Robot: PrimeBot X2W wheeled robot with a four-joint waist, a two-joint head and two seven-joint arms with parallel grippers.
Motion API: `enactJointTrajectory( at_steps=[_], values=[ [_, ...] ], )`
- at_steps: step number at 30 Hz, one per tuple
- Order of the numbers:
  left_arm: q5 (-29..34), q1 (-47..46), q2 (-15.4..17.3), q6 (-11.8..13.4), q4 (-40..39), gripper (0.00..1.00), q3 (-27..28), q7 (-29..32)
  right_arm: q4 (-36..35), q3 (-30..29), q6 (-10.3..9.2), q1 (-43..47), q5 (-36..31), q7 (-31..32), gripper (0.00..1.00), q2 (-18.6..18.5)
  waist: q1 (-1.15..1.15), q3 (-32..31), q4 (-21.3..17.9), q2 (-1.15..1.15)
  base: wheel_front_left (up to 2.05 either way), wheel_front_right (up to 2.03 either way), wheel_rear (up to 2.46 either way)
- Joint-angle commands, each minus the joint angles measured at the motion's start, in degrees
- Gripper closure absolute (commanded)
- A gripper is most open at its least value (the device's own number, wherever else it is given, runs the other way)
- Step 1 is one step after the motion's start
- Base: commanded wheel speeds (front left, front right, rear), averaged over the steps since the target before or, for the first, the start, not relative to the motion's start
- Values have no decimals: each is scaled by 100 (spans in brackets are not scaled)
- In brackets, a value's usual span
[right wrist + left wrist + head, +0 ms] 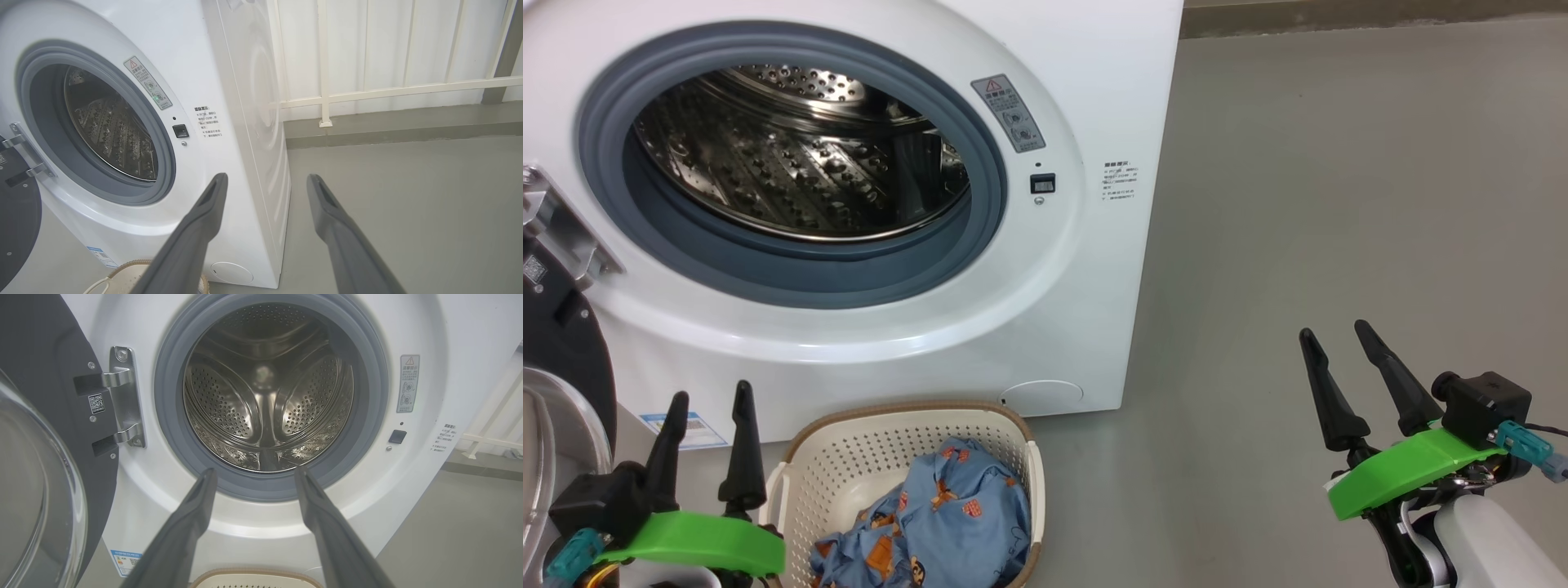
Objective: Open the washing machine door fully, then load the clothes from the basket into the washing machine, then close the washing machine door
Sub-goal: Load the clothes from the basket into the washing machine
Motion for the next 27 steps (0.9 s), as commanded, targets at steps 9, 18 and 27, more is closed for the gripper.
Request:
enactJointTrajectory(
  at_steps=[9, 18, 27],
  values=[
    [90, -193, 113, -50, -61, 0, 249, -60, -120, 91, 26, -134, 5, -71, 0, -55, 0, 12, 12, 0, 0, 0, 0],
    [120, -210, 95, -88, -27, 0, 240, -60, -133, 101, 26, -151, -13, -71, 0, -55, 0, 72, 28, 0, 0, 0, 0],
    [130, -255, 111, -124, 1, 0, 208, -60, -140, 117, 26, -168, -16, -71, 0, -52, 0, 171, 2, 0, 0, 0, 0]
  ],
)
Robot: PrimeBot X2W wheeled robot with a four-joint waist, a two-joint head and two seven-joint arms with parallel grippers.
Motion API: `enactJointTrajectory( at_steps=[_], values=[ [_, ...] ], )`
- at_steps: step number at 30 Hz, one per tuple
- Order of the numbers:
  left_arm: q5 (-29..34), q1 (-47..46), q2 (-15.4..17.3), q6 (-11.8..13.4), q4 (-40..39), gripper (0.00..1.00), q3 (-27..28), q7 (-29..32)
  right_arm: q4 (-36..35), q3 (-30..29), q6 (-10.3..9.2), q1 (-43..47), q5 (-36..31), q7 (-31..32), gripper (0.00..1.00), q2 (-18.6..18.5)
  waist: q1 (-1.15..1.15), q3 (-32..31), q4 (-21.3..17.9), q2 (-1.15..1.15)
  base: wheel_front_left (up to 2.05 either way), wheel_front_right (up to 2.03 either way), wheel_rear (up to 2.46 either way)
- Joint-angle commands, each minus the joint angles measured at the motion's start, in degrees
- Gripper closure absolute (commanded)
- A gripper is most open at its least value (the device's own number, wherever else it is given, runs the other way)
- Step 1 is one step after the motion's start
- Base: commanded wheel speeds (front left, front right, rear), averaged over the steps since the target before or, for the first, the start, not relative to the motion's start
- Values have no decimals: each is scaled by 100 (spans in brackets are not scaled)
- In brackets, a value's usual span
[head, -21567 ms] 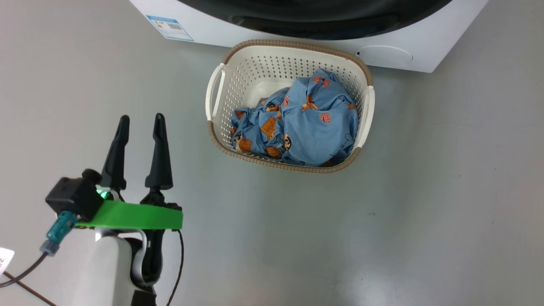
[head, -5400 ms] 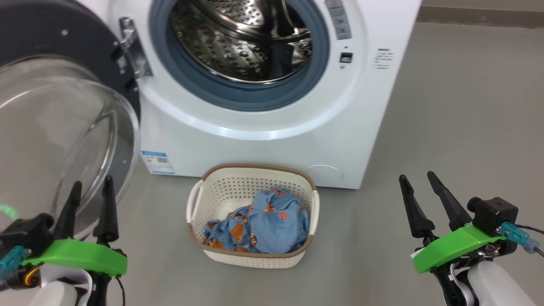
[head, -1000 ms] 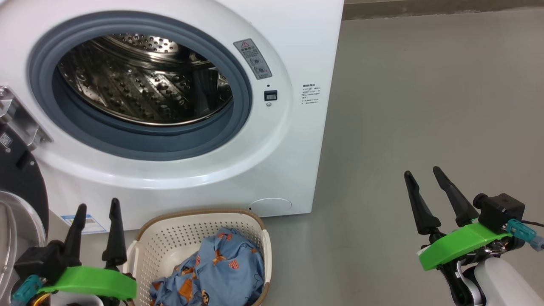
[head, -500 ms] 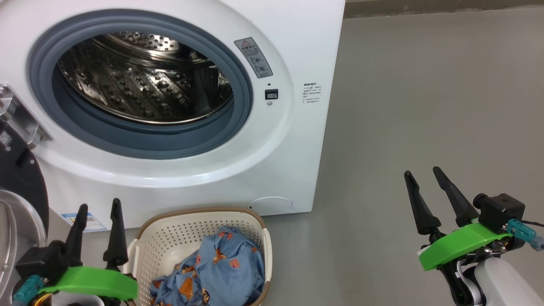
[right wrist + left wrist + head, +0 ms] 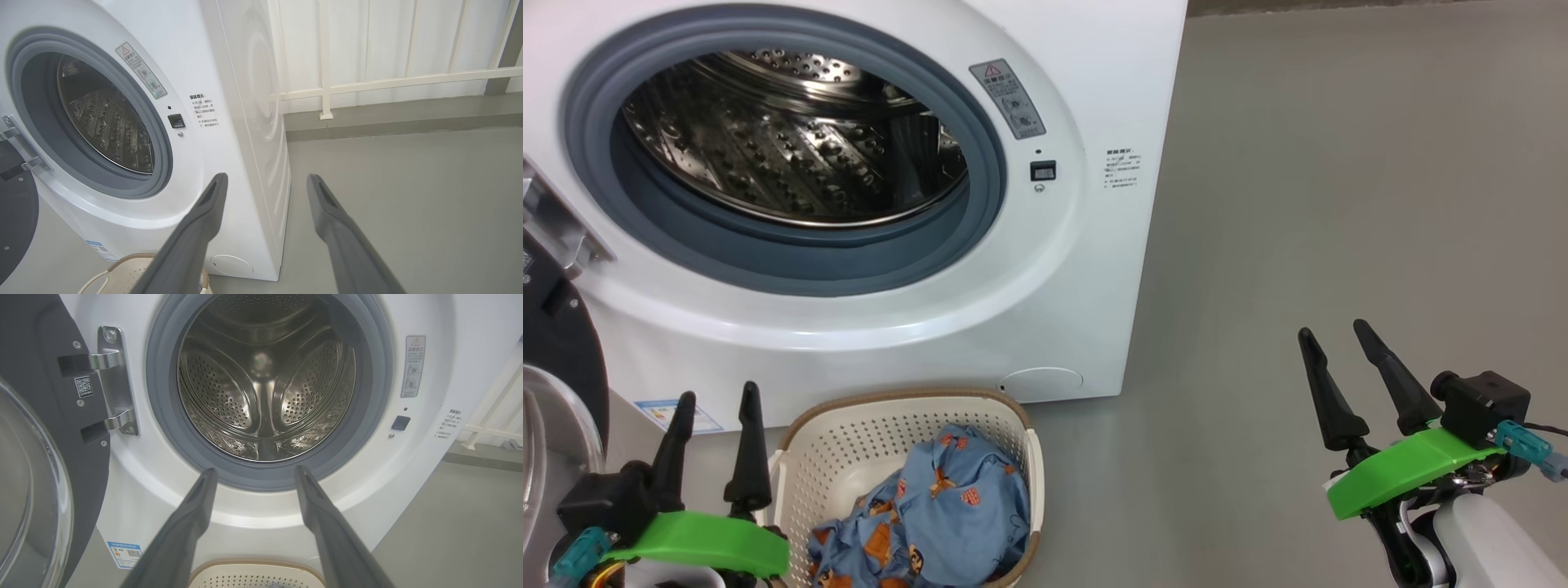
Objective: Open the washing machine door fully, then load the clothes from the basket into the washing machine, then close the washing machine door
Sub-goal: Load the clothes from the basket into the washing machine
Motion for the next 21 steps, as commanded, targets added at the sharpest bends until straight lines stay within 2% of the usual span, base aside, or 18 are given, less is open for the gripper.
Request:
enactJointTrajectory(
  at_steps=[1, 11, 21],
  values=[
    [69, -238, 159, -30, -76, 0, 200, -59, -136, 106, 26, -169, -15, -71, 0, -51, 0, 28, -10, 0, 0, 0, 0],
    [63, -424, 167, -98, -6, 0, 103, -33, -142, 82, 26, -248, -44, -71, 0, 6, 0, 466, -69, 0, 0, 0, 0],
    [11, -827, 116, -360, 371, 0, -126, 75, -140, 33, 26, -437, -147, -71, 0, 127, 0, 1153, -94, 0, 0, 0, 0]
  ],
)
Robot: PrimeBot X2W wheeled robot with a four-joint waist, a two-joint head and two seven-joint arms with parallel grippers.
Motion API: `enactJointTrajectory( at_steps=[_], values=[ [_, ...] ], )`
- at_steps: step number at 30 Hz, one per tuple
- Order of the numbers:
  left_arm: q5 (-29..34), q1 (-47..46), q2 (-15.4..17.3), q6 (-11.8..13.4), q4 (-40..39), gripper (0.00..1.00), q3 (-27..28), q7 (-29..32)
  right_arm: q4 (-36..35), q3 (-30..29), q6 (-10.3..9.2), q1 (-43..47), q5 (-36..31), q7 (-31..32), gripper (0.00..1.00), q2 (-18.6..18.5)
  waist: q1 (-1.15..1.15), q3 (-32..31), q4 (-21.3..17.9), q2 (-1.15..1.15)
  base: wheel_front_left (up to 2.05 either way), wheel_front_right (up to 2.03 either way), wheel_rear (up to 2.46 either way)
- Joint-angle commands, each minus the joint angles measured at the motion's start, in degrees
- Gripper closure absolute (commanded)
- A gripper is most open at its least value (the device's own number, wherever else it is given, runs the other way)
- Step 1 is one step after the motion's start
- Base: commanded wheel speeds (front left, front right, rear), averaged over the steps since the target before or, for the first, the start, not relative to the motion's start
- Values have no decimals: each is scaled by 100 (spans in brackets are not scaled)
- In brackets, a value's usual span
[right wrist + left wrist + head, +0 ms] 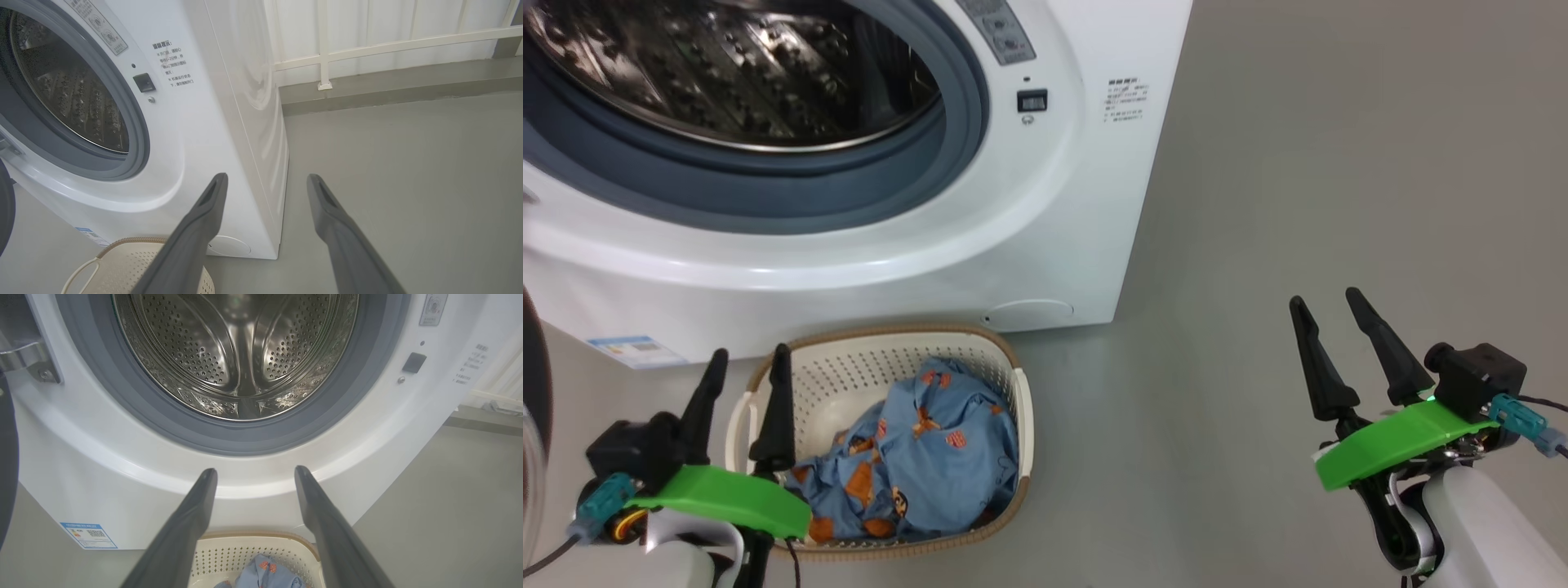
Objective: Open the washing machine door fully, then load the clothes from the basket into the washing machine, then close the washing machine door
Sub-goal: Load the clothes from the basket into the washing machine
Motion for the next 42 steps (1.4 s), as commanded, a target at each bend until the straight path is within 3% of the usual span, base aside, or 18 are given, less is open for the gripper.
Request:
enactJointTrajectory(
  at_steps=[1, 12, 28, 34, 42],
  values=[
    [-9, -212, 145, -33, -38, 0, 155, 7, -138, 69, 26, -154, -92, -70, 0, -6, 0, 252, -13, 0, 0, 0, 0],
    [-20, -830, 217, -293, 723, 0, -86, 104, -206, 23, 26, -512, -248, -70, 0, 267, 0, 1062, -172, 0, 0, 0, 0],
    [-188, -1718, 197, -476, 1982, 0, -521, 194, -319, -52, 26, -906, -418, -70, 0, 511, 0, 2008, -504, 0, 0, 0, 0],
    [-469, -2015, 204, -493, 2428, 0, -913, 349, -367, -123, 26, -1058, -441, -70, 0, 611, 0, 2305, -660, 0, 0, 0, 0],
    [-1050, -2271, 447, -494, 2695, 0, -1647, 667, -450, -192, 26, -1126, -450, -70, 0, 748, 0, 2617, -916, 0, 0, 0, 0]
  ],
)
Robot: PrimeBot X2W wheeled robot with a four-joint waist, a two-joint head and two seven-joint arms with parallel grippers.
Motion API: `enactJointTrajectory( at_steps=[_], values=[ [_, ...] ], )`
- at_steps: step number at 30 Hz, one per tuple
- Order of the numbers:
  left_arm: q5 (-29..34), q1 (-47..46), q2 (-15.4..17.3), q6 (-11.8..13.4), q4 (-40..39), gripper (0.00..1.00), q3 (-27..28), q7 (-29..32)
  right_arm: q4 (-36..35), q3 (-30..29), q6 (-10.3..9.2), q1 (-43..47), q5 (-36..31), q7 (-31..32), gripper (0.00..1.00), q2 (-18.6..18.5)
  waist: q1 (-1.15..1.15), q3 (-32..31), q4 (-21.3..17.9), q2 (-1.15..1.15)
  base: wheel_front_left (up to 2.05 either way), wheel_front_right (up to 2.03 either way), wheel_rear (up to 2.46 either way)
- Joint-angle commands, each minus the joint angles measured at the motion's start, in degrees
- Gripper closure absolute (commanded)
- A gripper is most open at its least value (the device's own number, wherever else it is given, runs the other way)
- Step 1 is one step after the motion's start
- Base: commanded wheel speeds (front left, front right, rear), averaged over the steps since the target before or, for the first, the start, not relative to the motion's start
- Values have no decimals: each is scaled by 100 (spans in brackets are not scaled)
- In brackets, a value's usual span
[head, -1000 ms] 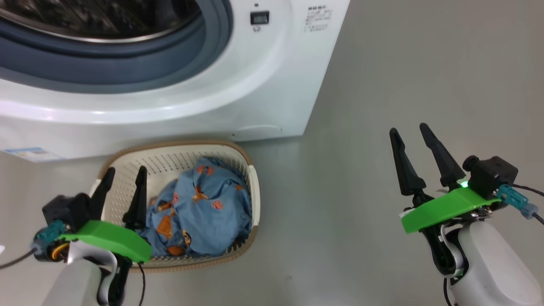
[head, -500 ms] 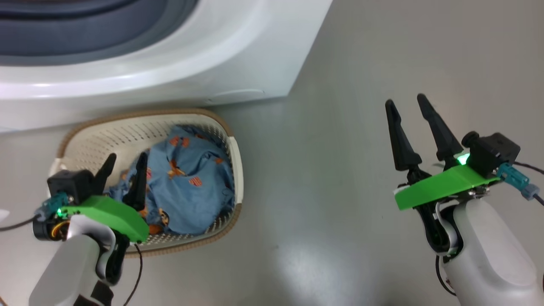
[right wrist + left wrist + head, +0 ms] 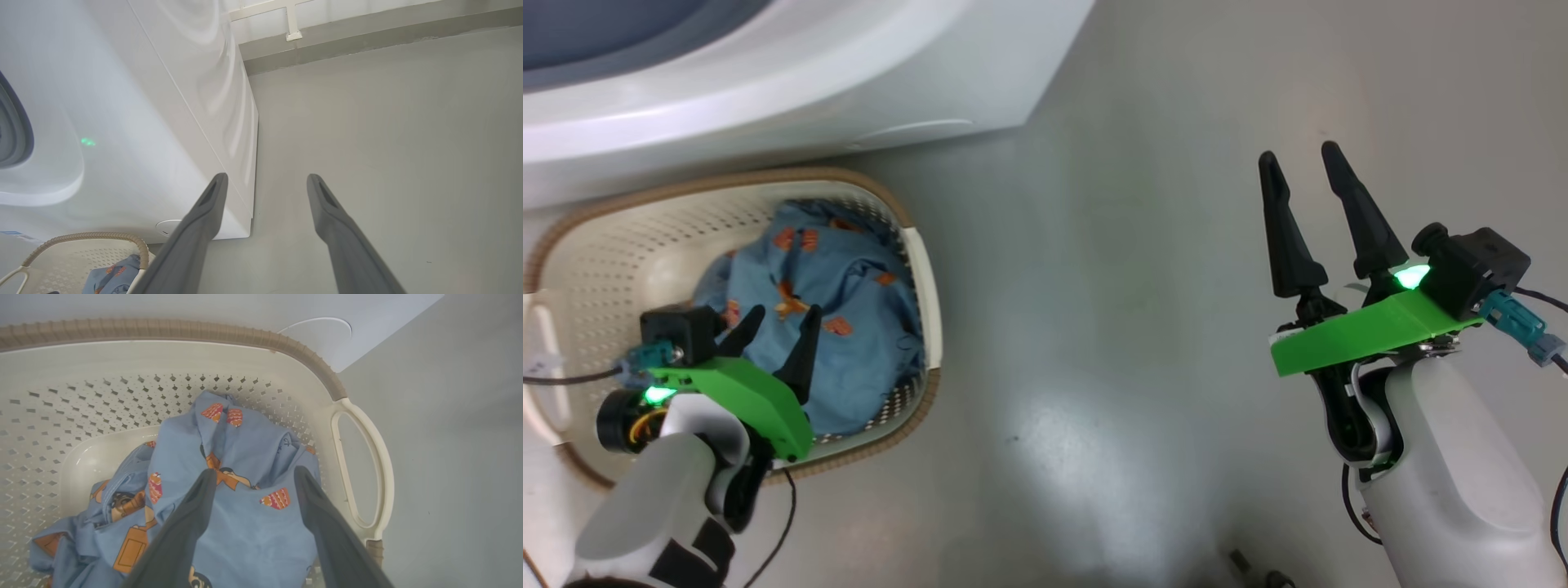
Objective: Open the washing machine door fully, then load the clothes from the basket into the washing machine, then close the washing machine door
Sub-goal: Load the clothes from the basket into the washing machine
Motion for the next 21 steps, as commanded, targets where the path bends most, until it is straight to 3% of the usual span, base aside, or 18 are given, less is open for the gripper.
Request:
enactJointTrajectory(
  at_steps=[1, 11, 21],
  values=[
    [-124, -72, 258, -19, 0, 0, 29, 35, -159, 85, 26, 20, -64, -61, 0, 53, 0, 189, -179, 0, 0, 0, 0],
    [-785, -534, 495, -19, 444, 0, -419, 250, -309, 104, 26, -83, -70, -61, 0, 144, 0, 688, -467, 0, 0, 0, 0],
    [-931, -979, 777, -19, 938, 0, -837, 265, -409, 144, 26, -178, -31, -61, 0, 178, 0, 1157, -733, 0, 0, 0, 0]
  ],
)
